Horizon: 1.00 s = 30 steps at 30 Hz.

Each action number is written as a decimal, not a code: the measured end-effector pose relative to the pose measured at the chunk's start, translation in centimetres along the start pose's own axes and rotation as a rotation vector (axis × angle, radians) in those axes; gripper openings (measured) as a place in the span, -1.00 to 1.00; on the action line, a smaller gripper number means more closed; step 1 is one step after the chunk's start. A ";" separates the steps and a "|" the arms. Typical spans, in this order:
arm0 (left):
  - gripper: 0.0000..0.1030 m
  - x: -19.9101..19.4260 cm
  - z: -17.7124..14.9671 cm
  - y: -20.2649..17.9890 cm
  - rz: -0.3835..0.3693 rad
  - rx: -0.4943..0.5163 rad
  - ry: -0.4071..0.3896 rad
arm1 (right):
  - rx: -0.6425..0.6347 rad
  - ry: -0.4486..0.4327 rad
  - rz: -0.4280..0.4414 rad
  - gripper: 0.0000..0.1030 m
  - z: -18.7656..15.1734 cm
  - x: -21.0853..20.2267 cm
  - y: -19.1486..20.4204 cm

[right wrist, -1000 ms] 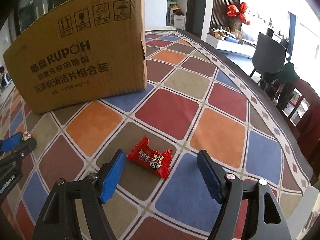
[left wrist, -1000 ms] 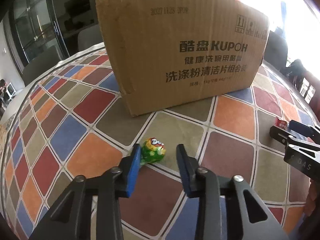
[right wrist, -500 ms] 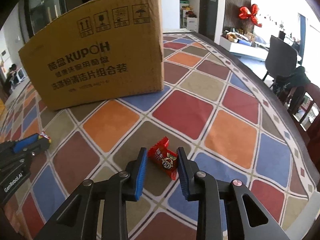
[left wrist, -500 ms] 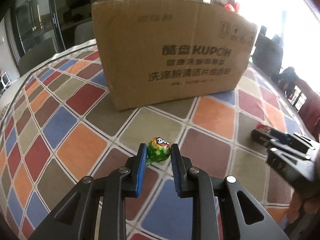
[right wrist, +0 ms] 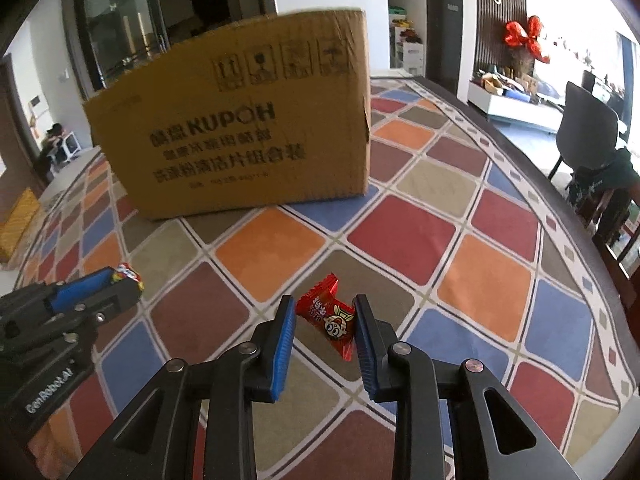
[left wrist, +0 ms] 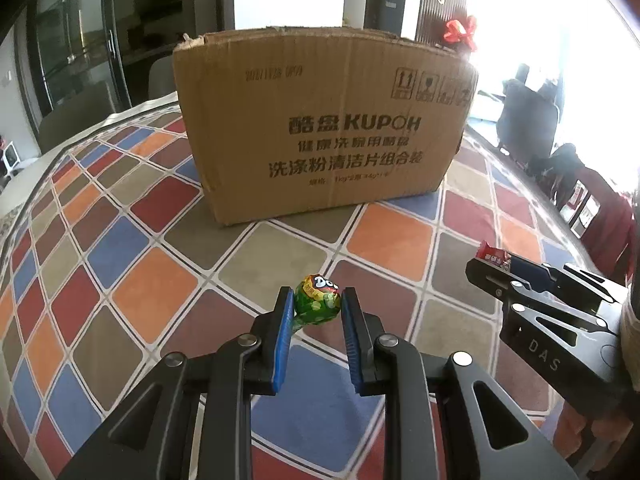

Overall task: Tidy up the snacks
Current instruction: 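Carry the red candy and green lollipop over the box and release both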

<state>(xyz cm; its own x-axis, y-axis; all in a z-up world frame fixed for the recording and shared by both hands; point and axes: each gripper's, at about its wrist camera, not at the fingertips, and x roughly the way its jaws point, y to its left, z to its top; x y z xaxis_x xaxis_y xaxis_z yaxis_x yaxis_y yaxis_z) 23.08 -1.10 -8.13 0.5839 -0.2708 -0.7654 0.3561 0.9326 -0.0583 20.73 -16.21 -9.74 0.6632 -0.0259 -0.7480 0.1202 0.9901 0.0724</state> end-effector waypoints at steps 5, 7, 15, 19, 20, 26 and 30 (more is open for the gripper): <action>-0.52 -1.5 0.6 -0.5 0.008 -0.011 -0.035 | -0.021 -0.054 0.023 -0.42 0.9 -1.8 0.2; -0.52 -2.2 1.0 -0.7 0.010 -0.019 -0.056 | -0.029 -0.071 0.032 -0.42 1.3 -2.4 0.3; -0.52 -4.6 2.3 -1.2 0.030 -0.039 -0.123 | -0.078 -0.144 0.068 -0.42 3.2 -4.8 0.7; -0.52 -5.4 3.1 -1.3 0.039 -0.043 -0.151 | -0.106 -0.187 0.077 -0.42 4.3 -5.8 0.9; -0.52 -5.6 3.3 -1.2 0.042 -0.044 -0.158 | -0.110 -0.195 0.081 -0.42 4.5 -6.1 1.0; -0.52 -6.6 4.8 -1.1 0.052 -0.056 -0.199 | -0.128 -0.238 0.098 -0.42 6.1 -7.0 1.2; -0.52 -7.3 5.9 -1.1 0.059 -0.055 -0.226 | -0.133 -0.266 0.103 -0.42 7.2 -7.4 1.4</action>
<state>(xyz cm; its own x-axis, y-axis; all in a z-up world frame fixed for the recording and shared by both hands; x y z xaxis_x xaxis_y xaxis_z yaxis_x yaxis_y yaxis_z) 22.78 -1.57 1.30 0.7533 -0.2565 -0.6056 0.2799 0.9583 -0.0577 21.28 -15.64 0.61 0.8387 0.0575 -0.5415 -0.0438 0.9983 0.0382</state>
